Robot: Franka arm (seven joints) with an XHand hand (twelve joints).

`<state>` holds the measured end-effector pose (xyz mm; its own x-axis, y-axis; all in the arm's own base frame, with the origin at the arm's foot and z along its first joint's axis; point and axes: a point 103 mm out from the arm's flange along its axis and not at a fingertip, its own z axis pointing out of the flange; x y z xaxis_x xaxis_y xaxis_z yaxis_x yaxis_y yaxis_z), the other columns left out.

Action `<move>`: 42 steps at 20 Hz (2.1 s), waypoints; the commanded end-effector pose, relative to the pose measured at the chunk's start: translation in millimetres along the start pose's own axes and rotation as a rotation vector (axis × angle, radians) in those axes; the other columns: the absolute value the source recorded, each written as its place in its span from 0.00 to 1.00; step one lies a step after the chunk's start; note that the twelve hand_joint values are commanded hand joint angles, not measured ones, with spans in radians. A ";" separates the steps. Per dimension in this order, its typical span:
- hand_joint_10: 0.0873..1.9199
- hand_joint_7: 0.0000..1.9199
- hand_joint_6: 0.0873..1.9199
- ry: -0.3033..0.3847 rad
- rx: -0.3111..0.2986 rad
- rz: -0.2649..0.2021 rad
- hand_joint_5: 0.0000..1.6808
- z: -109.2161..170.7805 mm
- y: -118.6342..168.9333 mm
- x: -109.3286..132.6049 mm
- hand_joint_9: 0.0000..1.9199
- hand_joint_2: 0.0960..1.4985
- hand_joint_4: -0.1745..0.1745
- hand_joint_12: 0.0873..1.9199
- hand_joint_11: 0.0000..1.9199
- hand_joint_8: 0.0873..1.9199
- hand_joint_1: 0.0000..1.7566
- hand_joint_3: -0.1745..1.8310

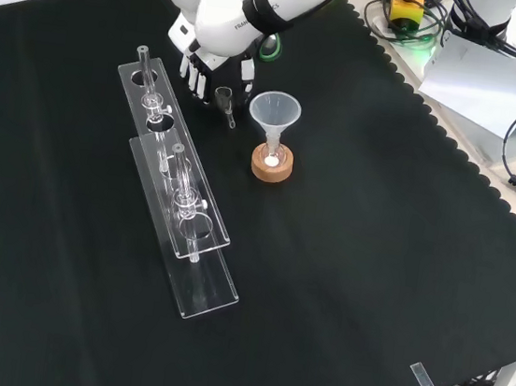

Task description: Put the weighing funnel back on the table.

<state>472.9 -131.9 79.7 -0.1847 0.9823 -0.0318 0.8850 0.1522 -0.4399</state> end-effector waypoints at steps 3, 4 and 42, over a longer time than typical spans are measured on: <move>0.15 0.43 0.41 -0.036 0.006 -0.004 0.71 1.2 0.5 4.8 0.57 0.41 1.00 0.56 0.38 0.32 0.63 0.43; 0.15 0.43 0.41 -0.039 0.006 -0.005 0.71 1.3 0.5 5.2 0.57 0.42 1.00 0.56 0.38 0.32 0.63 0.43; 0.23 0.27 0.19 -0.115 -0.017 -0.002 0.23 -31.6 -30.9 14.2 0.45 0.38 0.43 0.62 0.29 0.35 0.50 0.39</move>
<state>462.7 -118.4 99.4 -0.2374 0.9624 -0.1318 0.8757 0.1533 -0.4580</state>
